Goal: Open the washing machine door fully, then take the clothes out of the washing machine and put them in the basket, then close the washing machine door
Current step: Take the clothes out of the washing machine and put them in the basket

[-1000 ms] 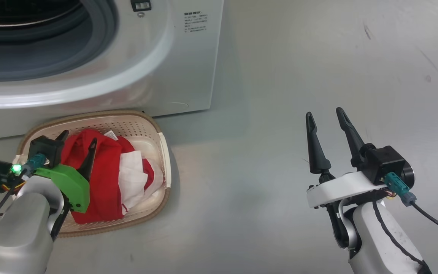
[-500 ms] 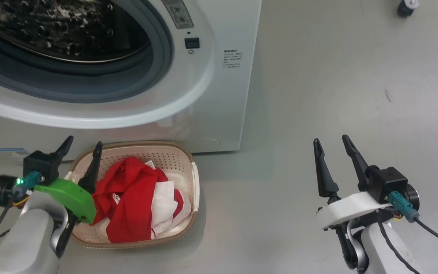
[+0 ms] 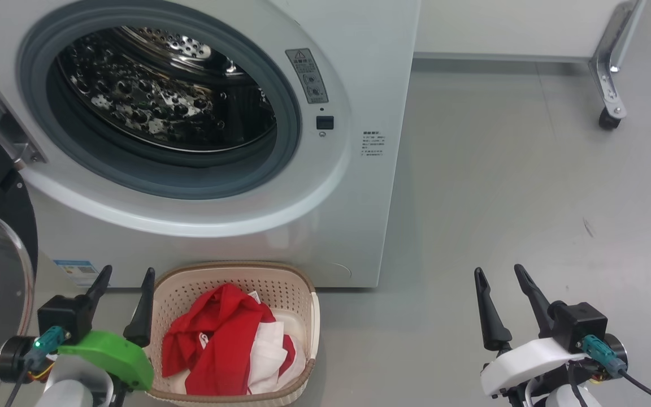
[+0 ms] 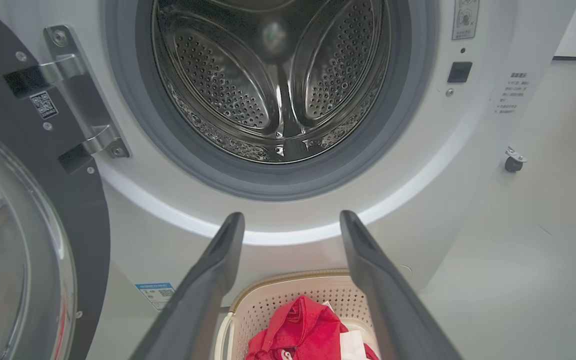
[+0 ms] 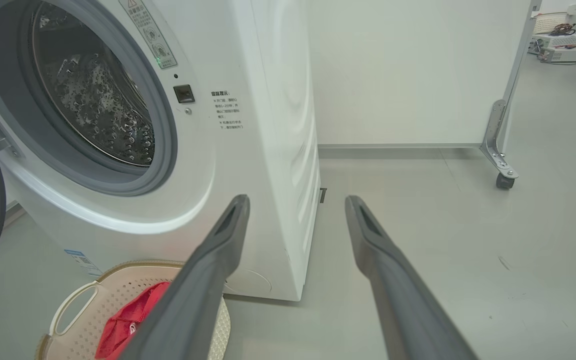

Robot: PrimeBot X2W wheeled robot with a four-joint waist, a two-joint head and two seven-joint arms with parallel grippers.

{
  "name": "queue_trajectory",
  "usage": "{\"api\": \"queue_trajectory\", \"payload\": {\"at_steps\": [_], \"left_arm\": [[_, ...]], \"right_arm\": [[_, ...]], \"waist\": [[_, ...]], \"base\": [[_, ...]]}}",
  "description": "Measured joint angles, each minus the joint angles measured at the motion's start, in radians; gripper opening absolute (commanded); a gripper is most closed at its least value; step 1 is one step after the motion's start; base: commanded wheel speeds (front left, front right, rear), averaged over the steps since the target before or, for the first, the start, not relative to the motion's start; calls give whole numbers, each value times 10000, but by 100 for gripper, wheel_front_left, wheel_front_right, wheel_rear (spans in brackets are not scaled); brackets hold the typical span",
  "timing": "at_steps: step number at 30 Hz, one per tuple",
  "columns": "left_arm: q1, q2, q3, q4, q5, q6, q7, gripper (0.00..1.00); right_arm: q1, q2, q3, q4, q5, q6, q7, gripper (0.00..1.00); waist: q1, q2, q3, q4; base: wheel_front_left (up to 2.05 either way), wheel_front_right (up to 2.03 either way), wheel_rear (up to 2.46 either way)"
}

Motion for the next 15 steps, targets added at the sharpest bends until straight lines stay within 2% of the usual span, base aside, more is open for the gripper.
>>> {"api": "queue_trajectory", "payload": {"at_steps": [5,15], "left_arm": [[636,-27,462,-742,52,309,0,100],[1732,-61,1028,-1567,447,614,0,100]], "right_arm": [[276,2,-40,-21,86,107,0,100],[698,13,-211,-353,167,211,0,100]], "waist": [[0,0,-496,158],[0,0,-809,251]], "base": [[0,0,0],[0,0,0]]}}
